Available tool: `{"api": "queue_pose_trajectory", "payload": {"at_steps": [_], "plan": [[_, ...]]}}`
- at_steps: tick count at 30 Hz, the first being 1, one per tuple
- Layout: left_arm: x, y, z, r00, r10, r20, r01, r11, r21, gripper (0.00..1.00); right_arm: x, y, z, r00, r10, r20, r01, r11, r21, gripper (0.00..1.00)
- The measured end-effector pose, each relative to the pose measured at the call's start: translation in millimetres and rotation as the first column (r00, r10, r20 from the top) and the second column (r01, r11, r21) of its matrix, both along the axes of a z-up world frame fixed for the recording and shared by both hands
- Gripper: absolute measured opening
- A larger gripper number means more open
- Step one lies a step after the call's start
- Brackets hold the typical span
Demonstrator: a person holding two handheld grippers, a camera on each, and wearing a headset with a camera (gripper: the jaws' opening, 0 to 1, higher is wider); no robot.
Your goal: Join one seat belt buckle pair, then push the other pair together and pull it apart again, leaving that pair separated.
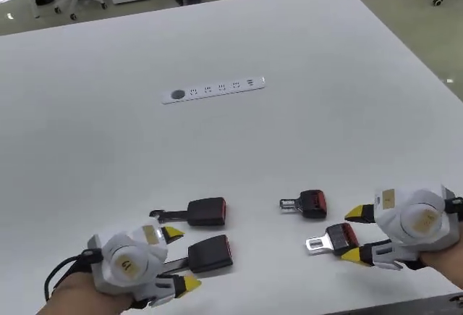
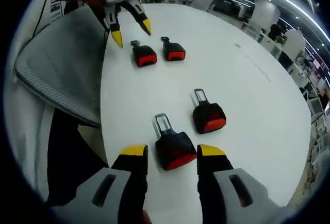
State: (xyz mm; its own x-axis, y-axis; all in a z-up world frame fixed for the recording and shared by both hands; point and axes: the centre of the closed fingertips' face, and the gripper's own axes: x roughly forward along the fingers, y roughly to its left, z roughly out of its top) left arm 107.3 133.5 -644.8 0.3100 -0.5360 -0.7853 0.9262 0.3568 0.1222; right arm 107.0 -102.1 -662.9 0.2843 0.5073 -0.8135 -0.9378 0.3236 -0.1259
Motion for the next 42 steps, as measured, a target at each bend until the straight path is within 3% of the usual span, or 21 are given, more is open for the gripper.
{"api": "queue_pose_trajectory", "payload": {"at_steps": [4, 6, 7, 9, 12, 21, 32, 38, 42], "plan": [[0.8, -5.6, -10.4, 0.999, -0.044, -0.029, 0.045, 0.999, 0.028, 0.49, 5.4, -0.6, -6.6, 0.999, 0.051, -0.010, -0.051, 0.998, -0.029, 0.37], [3.2, -5.5, -14.8, 0.998, -0.064, -0.022, 0.065, 0.997, 0.048, 0.48, 9.1, -3.3, -10.8, 0.998, 0.053, -0.019, -0.054, 0.998, -0.034, 0.36], [5.4, -7.1, -14.5, 0.997, -0.072, -0.009, 0.072, 0.996, 0.045, 0.47, 10.9, -5.0, -12.9, 0.998, 0.051, -0.033, -0.053, 0.998, -0.033, 0.36], [8.2, -7.5, -15.8, 0.997, -0.078, -0.015, 0.079, 0.996, 0.033, 0.45, 10.1, -5.1, -14.4, 0.997, 0.061, -0.046, -0.063, 0.998, -0.026, 0.37], [9.2, -5.8, -19.4, 0.994, -0.107, -0.024, 0.108, 0.992, 0.061, 0.45, 6.9, -6.0, -19.2, 0.995, 0.069, -0.074, -0.071, 0.997, -0.031, 0.35], [12.0, -12.0, -28.6, 0.985, -0.160, -0.065, 0.165, 0.983, 0.086, 0.38, 9.1, -3.7, -30.7, 0.989, 0.117, -0.086, -0.121, 0.991, -0.051, 0.36], [10.4, -16.5, -40.7, 0.967, -0.228, -0.113, 0.242, 0.961, 0.130, 0.34, 8.6, -3.1, -30.1, 0.986, 0.120, -0.120, -0.122, 0.993, -0.006, 0.35], [7.4, -18.4, -41.0, 0.963, -0.250, -0.105, 0.263, 0.953, 0.147, 0.34, 8.6, -3.1, -30.3, 0.983, 0.132, -0.126, -0.132, 0.991, 0.007, 0.34], [7.5, -18.3, -41.8, 0.961, -0.253, -0.116, 0.269, 0.951, 0.151, 0.34, 9.2, -1.2, -31.0, 0.984, 0.131, -0.121, -0.130, 0.991, 0.016, 0.34]]}}
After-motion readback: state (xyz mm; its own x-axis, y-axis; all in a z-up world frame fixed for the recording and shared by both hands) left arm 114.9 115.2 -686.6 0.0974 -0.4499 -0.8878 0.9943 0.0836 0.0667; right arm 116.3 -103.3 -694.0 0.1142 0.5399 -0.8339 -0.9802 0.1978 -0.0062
